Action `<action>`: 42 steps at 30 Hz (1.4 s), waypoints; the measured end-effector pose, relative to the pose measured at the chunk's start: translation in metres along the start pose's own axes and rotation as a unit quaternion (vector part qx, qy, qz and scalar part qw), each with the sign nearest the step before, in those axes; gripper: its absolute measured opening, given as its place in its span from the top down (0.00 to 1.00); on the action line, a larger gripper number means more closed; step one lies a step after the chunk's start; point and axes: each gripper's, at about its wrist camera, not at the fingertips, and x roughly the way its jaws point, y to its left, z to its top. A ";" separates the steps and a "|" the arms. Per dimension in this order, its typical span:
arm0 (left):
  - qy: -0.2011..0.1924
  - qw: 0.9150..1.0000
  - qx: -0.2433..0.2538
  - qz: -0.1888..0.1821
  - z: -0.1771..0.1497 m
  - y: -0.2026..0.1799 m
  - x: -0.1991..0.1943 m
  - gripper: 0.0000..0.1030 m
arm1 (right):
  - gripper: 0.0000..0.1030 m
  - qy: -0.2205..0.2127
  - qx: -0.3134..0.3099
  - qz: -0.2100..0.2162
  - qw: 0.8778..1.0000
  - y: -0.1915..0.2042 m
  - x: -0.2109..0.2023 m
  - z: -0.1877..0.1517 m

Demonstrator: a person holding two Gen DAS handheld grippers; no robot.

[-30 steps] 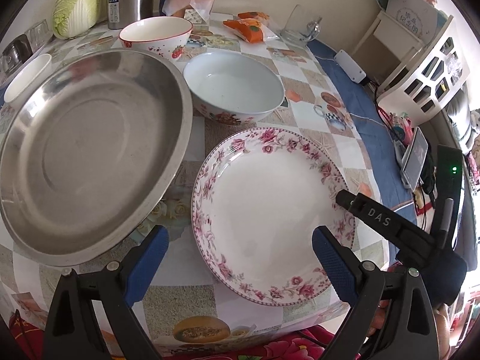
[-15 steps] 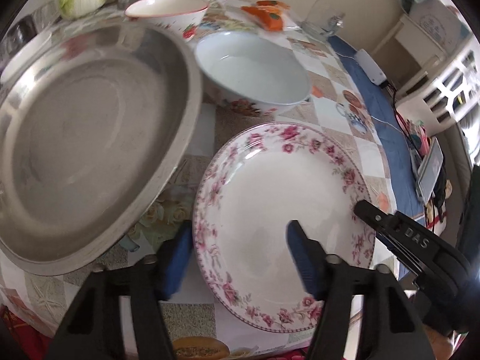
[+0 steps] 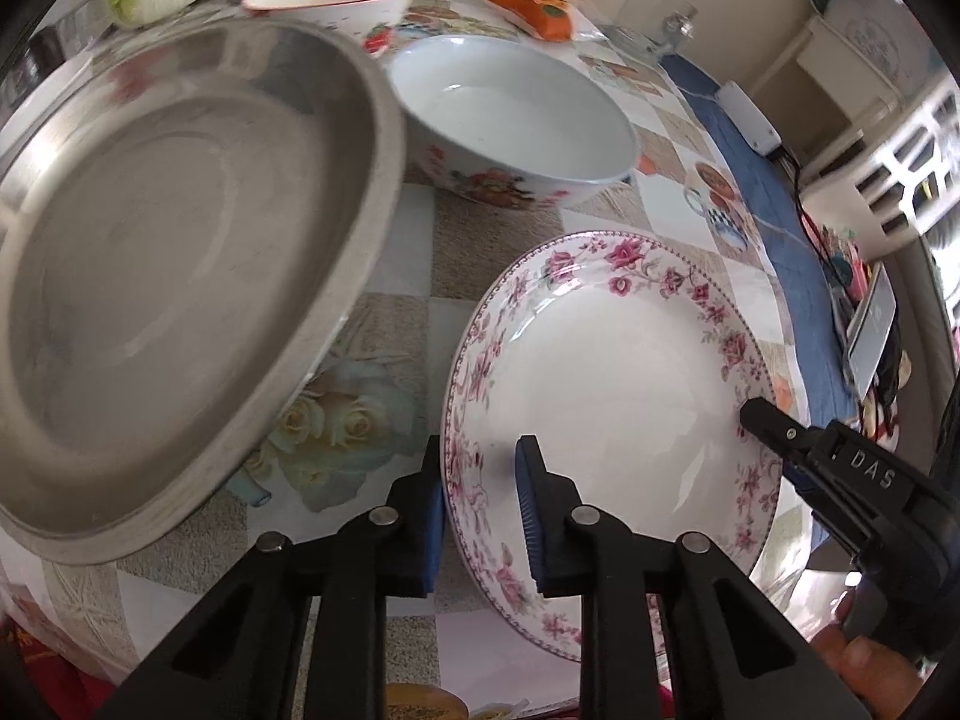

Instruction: Organize plates and bowls

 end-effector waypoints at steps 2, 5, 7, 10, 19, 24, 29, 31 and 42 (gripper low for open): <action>0.001 1.000 0.004 -0.005 0.002 -0.001 0.002 0.78 | 0.78 0.005 0.013 0.009 1.000 -0.006 0.002 0.000; 0.001 1.000 -0.001 -0.019 0.005 0.002 0.004 0.79 | 0.78 0.010 0.025 0.020 0.999 -0.011 0.004 0.000; -0.001 1.000 -0.007 -0.029 0.007 0.004 0.005 0.79 | 0.79 0.010 0.027 0.021 0.999 -0.012 0.004 0.000; -0.007 0.999 -0.019 -0.047 0.010 0.007 0.007 0.79 | 0.79 0.010 0.033 0.027 0.999 -0.014 0.004 0.000; -0.017 0.998 -0.022 -0.062 0.013 0.008 0.009 0.79 | 0.79 0.006 0.033 0.029 0.999 -0.014 0.004 -0.001; -0.019 0.998 -0.004 -0.054 0.014 0.003 0.009 0.79 | 0.82 0.000 0.049 0.037 0.998 -0.018 0.002 -0.002; -0.019 0.998 -0.006 -0.065 0.014 0.004 0.008 0.79 | 0.83 -0.008 0.056 0.038 0.998 -0.022 -0.002 -0.002; -0.023 0.997 -0.010 -0.076 0.016 0.005 0.003 0.79 | 0.84 -0.013 0.059 0.042 0.997 -0.022 -0.004 -0.001; -0.045 0.996 0.016 -0.077 0.020 -0.006 -0.011 0.79 | 0.84 -0.054 0.052 0.059 0.995 -0.019 -0.023 0.003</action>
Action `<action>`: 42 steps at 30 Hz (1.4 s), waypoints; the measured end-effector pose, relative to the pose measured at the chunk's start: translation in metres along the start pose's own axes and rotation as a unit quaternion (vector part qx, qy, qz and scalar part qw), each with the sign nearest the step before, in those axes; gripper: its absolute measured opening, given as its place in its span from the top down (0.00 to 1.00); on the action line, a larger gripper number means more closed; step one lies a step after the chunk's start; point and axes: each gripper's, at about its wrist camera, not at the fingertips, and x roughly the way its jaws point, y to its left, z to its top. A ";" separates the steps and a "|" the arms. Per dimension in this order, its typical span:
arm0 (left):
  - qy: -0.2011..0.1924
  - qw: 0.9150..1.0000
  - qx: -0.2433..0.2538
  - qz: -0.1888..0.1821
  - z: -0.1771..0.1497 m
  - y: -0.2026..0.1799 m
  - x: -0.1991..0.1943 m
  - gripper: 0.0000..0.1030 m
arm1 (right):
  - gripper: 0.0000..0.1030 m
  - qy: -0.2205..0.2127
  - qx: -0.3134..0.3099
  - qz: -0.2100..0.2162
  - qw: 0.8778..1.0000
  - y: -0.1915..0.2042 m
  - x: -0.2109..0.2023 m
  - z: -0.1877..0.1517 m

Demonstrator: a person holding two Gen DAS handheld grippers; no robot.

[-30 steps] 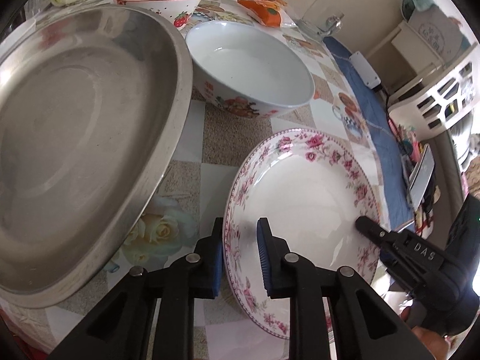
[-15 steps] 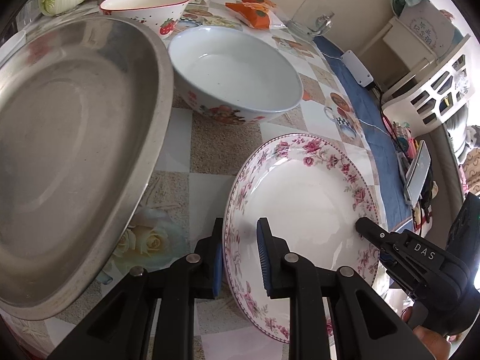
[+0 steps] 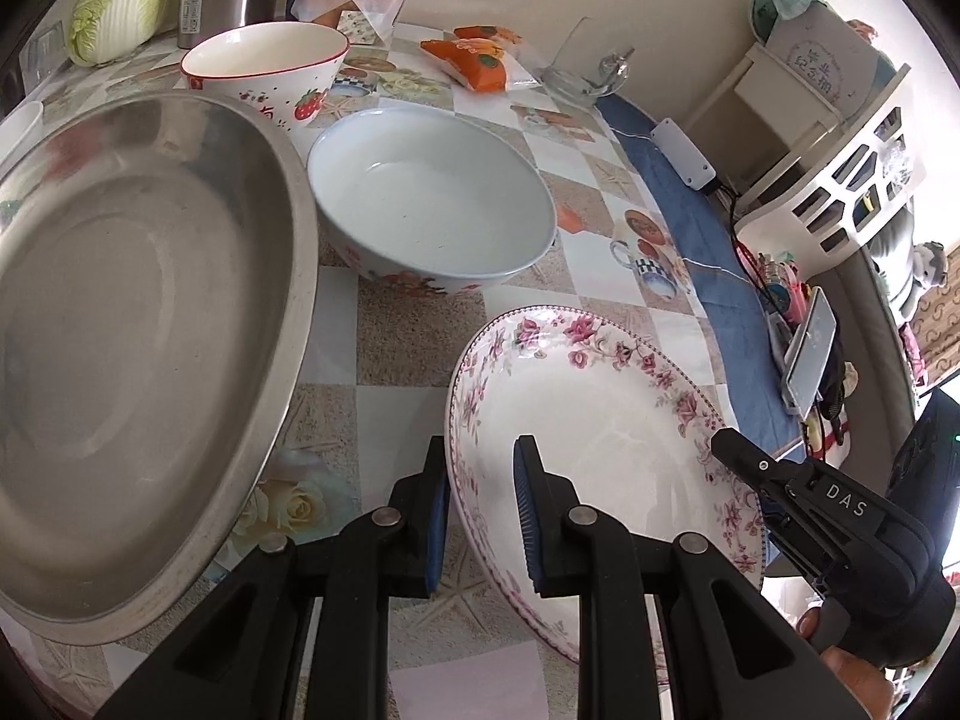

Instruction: Organize plates and bowls

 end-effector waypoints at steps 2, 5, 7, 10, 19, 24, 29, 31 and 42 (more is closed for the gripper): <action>-0.002 1.000 0.003 -0.003 0.000 -0.001 -0.002 0.79 | 0.84 -0.004 0.002 0.003 1.000 0.000 -0.002 0.001; -0.009 1.000 0.011 -0.008 0.001 -0.005 -0.007 0.79 | 0.84 -0.014 0.001 0.005 1.000 0.000 -0.007 0.001; -0.014 1.000 0.015 -0.012 0.002 -0.007 -0.012 0.79 | 0.84 -0.023 0.001 0.008 1.000 0.000 -0.014 0.001; -0.024 0.999 0.020 -0.015 0.003 -0.008 -0.019 0.79 | 0.84 -0.038 -0.008 0.011 0.999 0.005 -0.022 0.002; -0.040 0.999 0.022 -0.026 0.009 -0.006 -0.034 0.79 | 0.84 -0.055 -0.014 0.024 0.998 0.015 -0.031 0.002; -0.044 0.998 0.024 -0.025 0.012 -0.002 -0.041 0.79 | 0.84 -0.063 -0.019 0.028 0.997 0.022 -0.035 0.000; -0.052 0.998 0.024 -0.024 0.014 0.006 -0.049 0.79 | 0.84 -0.069 -0.028 0.033 0.997 0.033 -0.039 -0.003; -0.054 0.998 0.022 -0.027 0.016 0.009 -0.052 0.79 | 0.84 -0.070 -0.030 0.038 0.996 0.037 -0.040 -0.004; -0.068 0.997 0.001 -0.024 0.027 0.039 -0.069 0.79 | 0.84 -0.069 -0.058 0.043 0.995 0.071 -0.039 -0.017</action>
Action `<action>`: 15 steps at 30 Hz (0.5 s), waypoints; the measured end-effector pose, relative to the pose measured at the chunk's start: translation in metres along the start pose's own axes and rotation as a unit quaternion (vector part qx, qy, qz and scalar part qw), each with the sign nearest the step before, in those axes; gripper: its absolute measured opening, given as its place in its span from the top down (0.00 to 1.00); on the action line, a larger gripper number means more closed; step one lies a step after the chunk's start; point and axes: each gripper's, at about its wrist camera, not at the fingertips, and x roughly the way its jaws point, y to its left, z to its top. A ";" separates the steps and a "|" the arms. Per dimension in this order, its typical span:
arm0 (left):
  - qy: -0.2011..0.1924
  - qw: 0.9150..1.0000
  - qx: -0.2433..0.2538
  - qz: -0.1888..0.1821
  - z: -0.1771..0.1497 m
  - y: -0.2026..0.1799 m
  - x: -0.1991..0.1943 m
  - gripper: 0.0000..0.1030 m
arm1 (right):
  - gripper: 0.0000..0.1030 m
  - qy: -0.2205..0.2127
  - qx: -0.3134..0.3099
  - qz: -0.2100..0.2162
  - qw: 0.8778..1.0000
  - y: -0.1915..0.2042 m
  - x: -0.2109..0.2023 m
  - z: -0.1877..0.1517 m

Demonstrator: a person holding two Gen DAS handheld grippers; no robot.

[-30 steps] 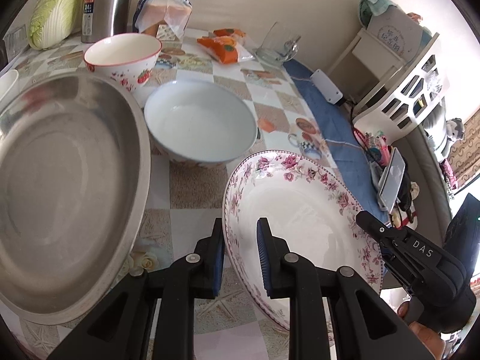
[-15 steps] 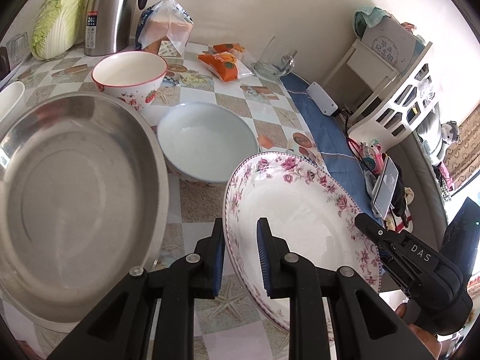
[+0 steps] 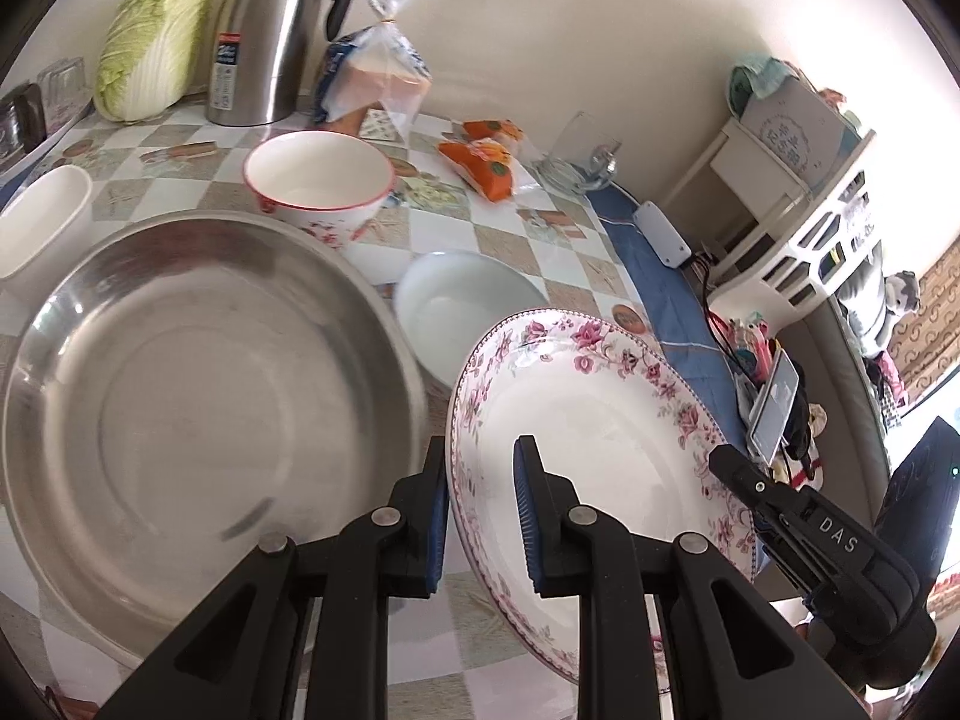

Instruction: Organize plates and bowls

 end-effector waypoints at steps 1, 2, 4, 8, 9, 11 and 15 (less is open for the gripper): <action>0.000 1.000 -0.003 0.001 0.001 0.005 -0.002 0.79 | 0.84 0.001 -0.004 0.000 1.000 0.004 0.001 -0.001; 0.000 1.000 -0.005 0.001 0.002 0.007 -0.003 0.79 | 0.84 0.001 -0.008 0.000 1.000 0.009 0.002 -0.003; -0.004 1.000 -0.013 0.002 0.004 0.017 -0.009 0.79 | 0.84 0.003 -0.014 0.002 1.000 0.017 0.004 -0.006; -0.012 1.000 -0.024 0.006 0.008 0.032 -0.017 0.79 | 0.84 0.010 -0.025 0.008 1.000 0.034 0.009 -0.013; -0.014 0.999 -0.028 0.007 0.009 0.036 -0.019 0.79 | 0.84 0.012 -0.029 0.010 0.999 0.039 0.011 -0.014; -0.016 0.999 -0.036 0.009 0.010 0.046 -0.023 0.79 | 0.84 0.016 -0.035 0.012 0.999 0.048 0.013 -0.018; -0.021 0.999 -0.049 0.012 0.013 0.064 -0.031 0.79 | 0.84 0.022 -0.044 0.017 0.999 0.065 0.019 -0.025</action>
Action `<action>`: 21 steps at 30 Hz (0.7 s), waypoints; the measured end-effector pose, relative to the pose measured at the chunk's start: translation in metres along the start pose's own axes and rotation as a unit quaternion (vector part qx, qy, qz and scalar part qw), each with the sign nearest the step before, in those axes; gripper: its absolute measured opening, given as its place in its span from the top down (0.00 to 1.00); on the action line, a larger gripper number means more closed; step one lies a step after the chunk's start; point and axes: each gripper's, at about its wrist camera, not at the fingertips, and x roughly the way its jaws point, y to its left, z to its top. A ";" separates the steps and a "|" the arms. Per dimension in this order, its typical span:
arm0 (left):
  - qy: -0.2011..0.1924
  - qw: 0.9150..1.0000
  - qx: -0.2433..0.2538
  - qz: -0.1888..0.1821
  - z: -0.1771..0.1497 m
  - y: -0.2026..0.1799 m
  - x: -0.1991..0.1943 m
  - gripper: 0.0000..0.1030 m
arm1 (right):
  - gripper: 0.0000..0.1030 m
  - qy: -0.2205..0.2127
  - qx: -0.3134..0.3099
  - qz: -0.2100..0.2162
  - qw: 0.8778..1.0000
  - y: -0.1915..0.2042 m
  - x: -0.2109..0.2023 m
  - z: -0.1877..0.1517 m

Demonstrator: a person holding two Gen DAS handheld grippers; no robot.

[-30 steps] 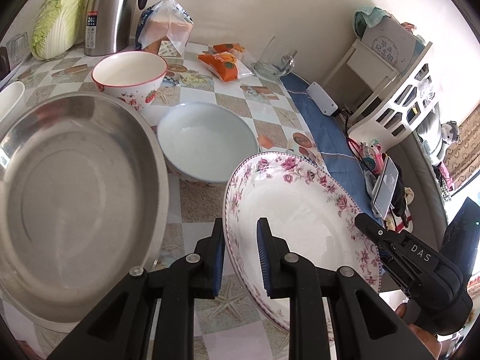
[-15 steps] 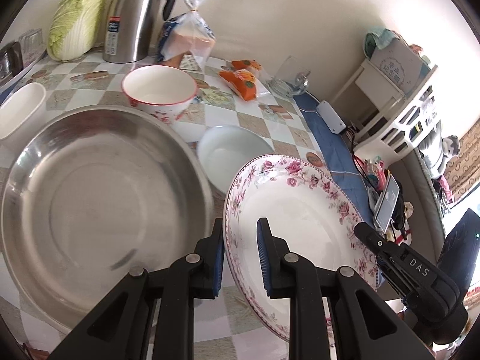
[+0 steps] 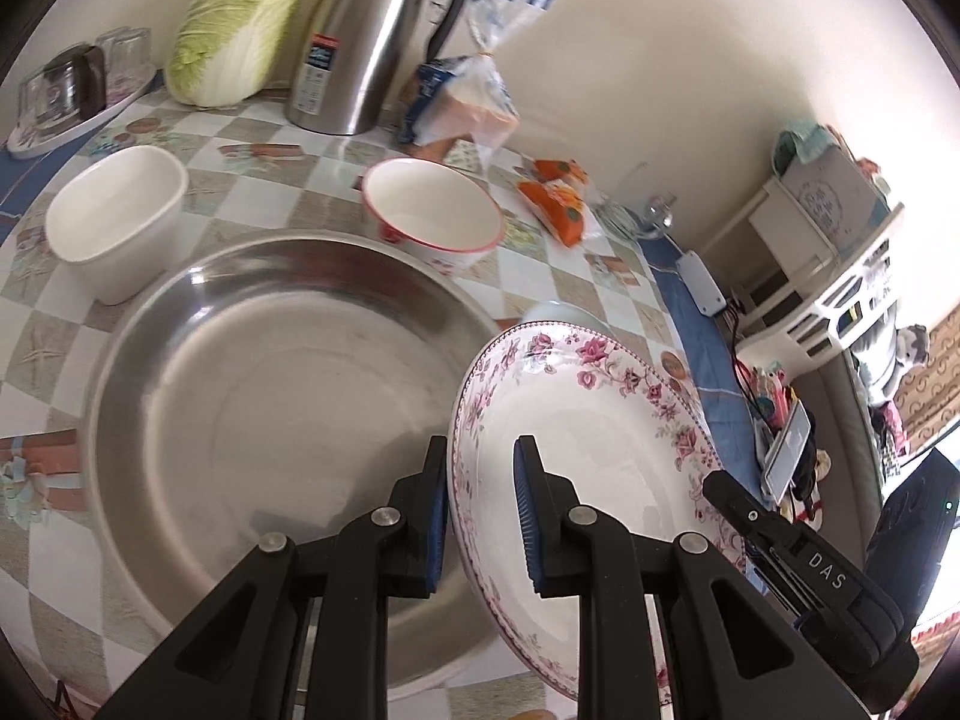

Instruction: Organize plates and bowls

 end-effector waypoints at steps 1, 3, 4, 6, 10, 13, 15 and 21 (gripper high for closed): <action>-0.003 1.000 -0.005 0.001 0.001 0.006 -0.003 0.79 | 0.84 0.002 -0.003 0.001 1.000 0.005 0.002 -0.001; -0.007 1.000 -0.014 0.002 0.004 0.016 -0.007 0.79 | 0.84 0.005 -0.009 0.004 1.000 0.014 0.005 -0.005; -0.009 1.000 -0.021 0.001 0.006 0.023 -0.010 0.79 | 0.84 0.007 -0.013 0.006 1.000 0.019 0.008 -0.007; -0.014 0.999 -0.033 0.000 0.008 0.034 -0.014 0.79 | 0.84 0.012 -0.019 0.009 1.000 0.029 0.012 -0.010; -0.021 0.998 -0.055 -0.004 0.012 0.050 -0.020 0.79 | 0.84 0.021 -0.028 0.017 0.999 0.045 0.020 -0.017; -0.026 0.998 -0.064 -0.002 0.015 0.062 -0.025 0.79 | 0.84 0.026 -0.033 0.020 0.999 0.056 0.026 -0.022; -0.028 0.997 -0.070 0.000 0.016 0.069 -0.027 0.79 | 0.84 0.030 -0.035 0.023 0.999 0.063 0.029 -0.024; -0.036 0.995 -0.097 0.003 0.020 0.091 -0.032 0.79 | 0.84 0.039 -0.041 0.034 0.998 0.084 0.039 -0.026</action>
